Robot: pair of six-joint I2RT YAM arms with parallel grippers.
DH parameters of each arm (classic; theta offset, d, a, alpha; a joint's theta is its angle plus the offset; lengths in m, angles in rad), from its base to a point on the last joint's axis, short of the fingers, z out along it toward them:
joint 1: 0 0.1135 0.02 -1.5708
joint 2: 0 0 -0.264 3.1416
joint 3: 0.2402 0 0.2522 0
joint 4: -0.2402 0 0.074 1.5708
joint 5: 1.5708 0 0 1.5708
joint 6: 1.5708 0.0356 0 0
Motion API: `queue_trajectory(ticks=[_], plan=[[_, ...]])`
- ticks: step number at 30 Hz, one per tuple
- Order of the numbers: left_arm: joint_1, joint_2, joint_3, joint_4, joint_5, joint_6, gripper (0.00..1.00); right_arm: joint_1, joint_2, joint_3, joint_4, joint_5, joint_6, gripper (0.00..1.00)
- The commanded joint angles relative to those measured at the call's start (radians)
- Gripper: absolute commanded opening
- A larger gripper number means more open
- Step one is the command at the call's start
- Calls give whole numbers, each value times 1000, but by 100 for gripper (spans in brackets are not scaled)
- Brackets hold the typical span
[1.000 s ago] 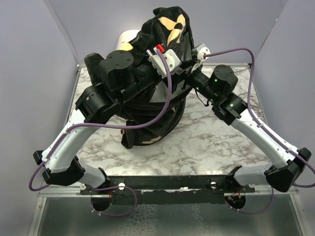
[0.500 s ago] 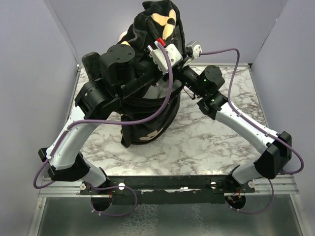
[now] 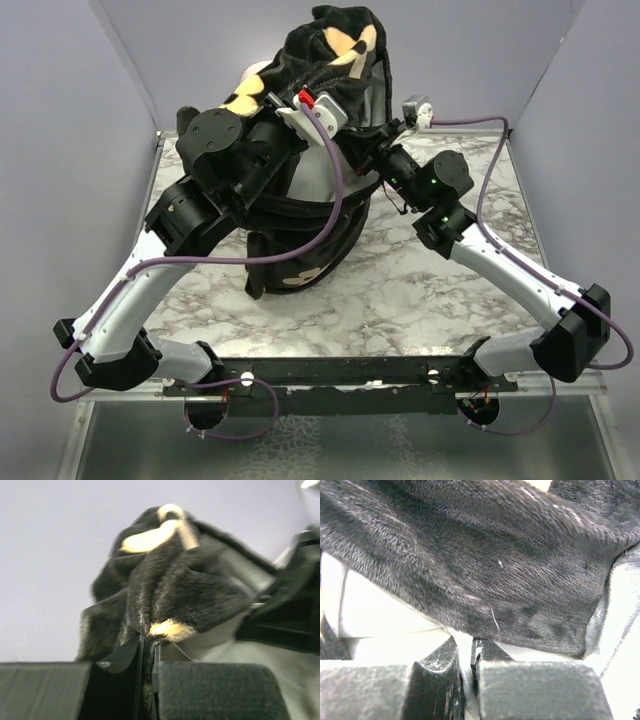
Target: Remove the pillowcase from the pillow
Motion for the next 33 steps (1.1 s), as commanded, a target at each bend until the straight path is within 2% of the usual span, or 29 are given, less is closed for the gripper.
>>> queue_trajectory(ticks=[1,3,6,10,14,18,21,22,24,26,28,30,33], plan=[[67,-46,-64,376,-183,196,0,-4,-92,-64,-3,239,-31,1],[112,-45,-65,441,-207,217,1,-4,-102,-77,-46,284,-44,1],[191,-49,-64,465,-188,214,13,-4,-123,-111,-72,346,-54,1],[267,-55,-76,440,-184,187,43,-5,-149,-119,-119,443,-65,1],[334,-62,-103,380,-175,120,64,-4,-180,-125,-140,469,-87,1],[397,-41,-84,271,-176,12,71,-4,-209,-121,-178,488,-103,1],[460,1,-17,142,-159,-102,65,-4,-223,-114,-207,519,-120,1],[486,17,16,100,-141,-137,59,-4,-225,-110,-216,532,-130,1],[527,46,82,54,-113,-162,41,-4,-230,-116,-215,550,-143,1],[551,59,110,84,-113,-120,25,-4,-243,-129,-206,554,-150,1],[558,58,108,159,-120,-40,14,-4,-258,-148,-186,528,-152,1],[561,71,140,186,-112,-4,9,-4,-277,-182,-133,446,-148,1],[560,118,241,120,-101,-8,6,-4,-303,-237,-44,277,-121,1]])
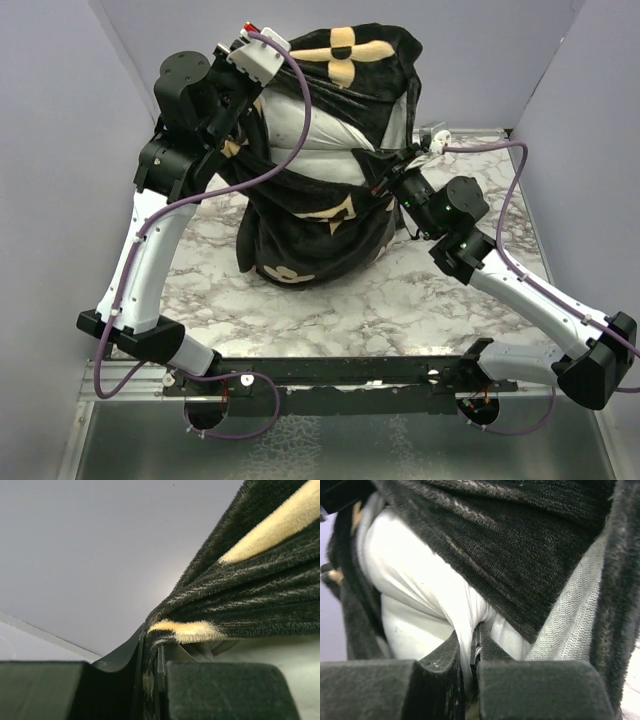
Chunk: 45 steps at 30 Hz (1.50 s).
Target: Remove the pillowcase from the pillow
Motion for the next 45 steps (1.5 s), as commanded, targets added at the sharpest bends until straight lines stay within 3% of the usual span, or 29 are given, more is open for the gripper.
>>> queue_trajectory(ticks=[1,6,10,12,14,17,21,25,32,42,45], plan=[[107,8,176,92,-244,87,6,-46,-107,-82,109,-36,-11,1],[145,17,144,174,-272,126,4,-63,-189,-161,160,-109,74,1],[223,57,197,122,-230,41,3,-75,-267,-242,202,-222,140,1],[235,65,236,0,-100,-42,16,-75,-266,-257,206,-336,151,1],[236,42,235,-137,135,-83,32,-75,-229,-245,198,-456,139,1],[204,-10,167,-209,403,-149,53,-71,-159,-200,203,-573,155,1],[39,-16,142,-218,336,-100,57,-19,-64,-92,165,-630,122,1],[-100,-24,104,-157,242,-12,64,102,42,32,87,-591,18,1],[-178,19,150,-111,142,59,64,243,141,113,23,-511,-86,1],[-381,86,280,-233,137,-45,78,358,257,202,-36,-480,-144,1],[-387,129,345,-228,122,-113,74,390,275,205,-55,-484,-165,1]])
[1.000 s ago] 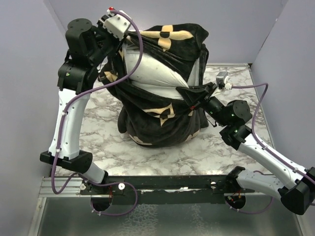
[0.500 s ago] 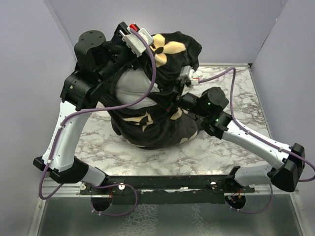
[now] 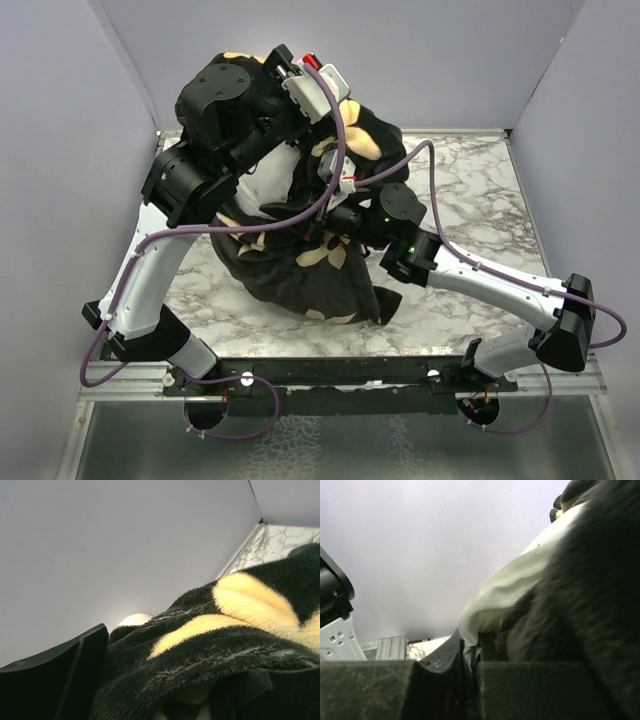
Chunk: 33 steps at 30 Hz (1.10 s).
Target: Remove the pillowcase from the pillow
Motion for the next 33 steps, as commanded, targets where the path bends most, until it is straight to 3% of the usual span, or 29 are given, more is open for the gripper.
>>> queue_trajectory(ticks=[1,6,14,19,22,25,33], plan=[[-48,71,99,62,7,-136,68,82,57,19,-94,-77,-51,1],[-49,95,33,271,-230,-133,41,178,36,-61,-106,-88,-108,1],[-46,219,105,353,-463,-82,51,368,14,-188,-188,10,-203,1],[-36,269,146,348,-501,-57,61,409,1,-213,-260,92,-237,1],[2,323,231,195,-484,-69,65,408,-104,-273,-206,210,-250,1],[68,367,289,-72,-411,-107,66,393,-199,-308,-201,275,-274,1],[185,383,250,-674,-20,-132,46,314,-327,-379,-221,326,-226,1]])
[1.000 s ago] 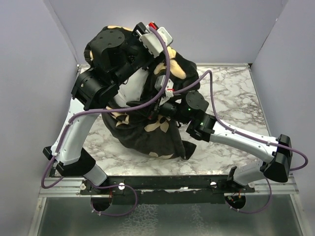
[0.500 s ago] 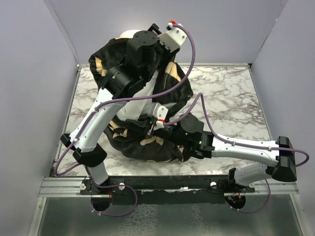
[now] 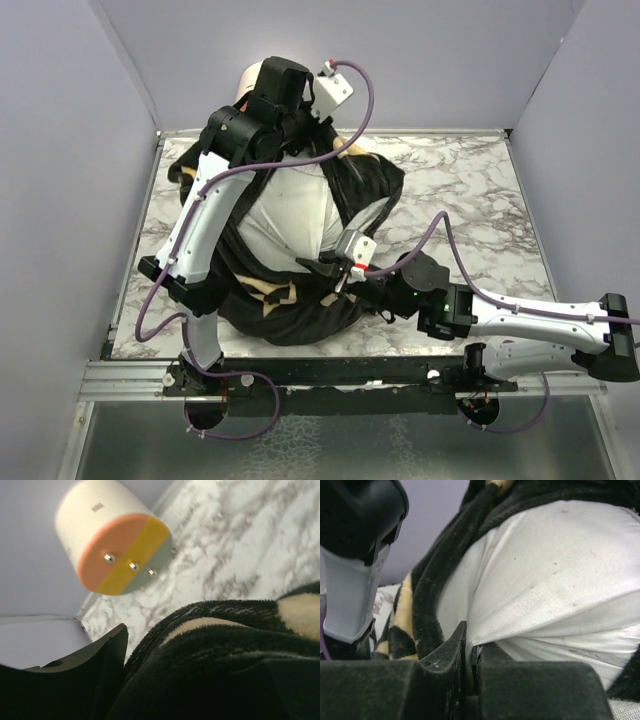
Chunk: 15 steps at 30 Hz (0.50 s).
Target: Remove the pillowcase from the pillow
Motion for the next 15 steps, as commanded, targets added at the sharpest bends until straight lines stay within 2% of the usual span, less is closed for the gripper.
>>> queue_trajectory(ticks=[1,3,5,7,10,13,15], plan=[[56,29,-36,-290,217,-14,44,7,-44,-53,-125,-124,88,4],[68,-22,-103,-289,316,7,39,-35,-63,-58,-135,-108,163,19],[74,-36,-106,-291,353,9,34,-89,-91,-68,-139,-134,243,35],[87,-27,-79,-291,369,3,26,-134,-118,-72,-138,-156,315,56],[105,0,-16,-291,387,-21,12,-201,-120,-25,-220,-150,425,73],[118,1,0,-291,434,-34,7,-225,-125,41,-278,-126,528,90],[123,-11,-5,-292,478,-40,5,-245,-117,91,-323,-101,584,98]])
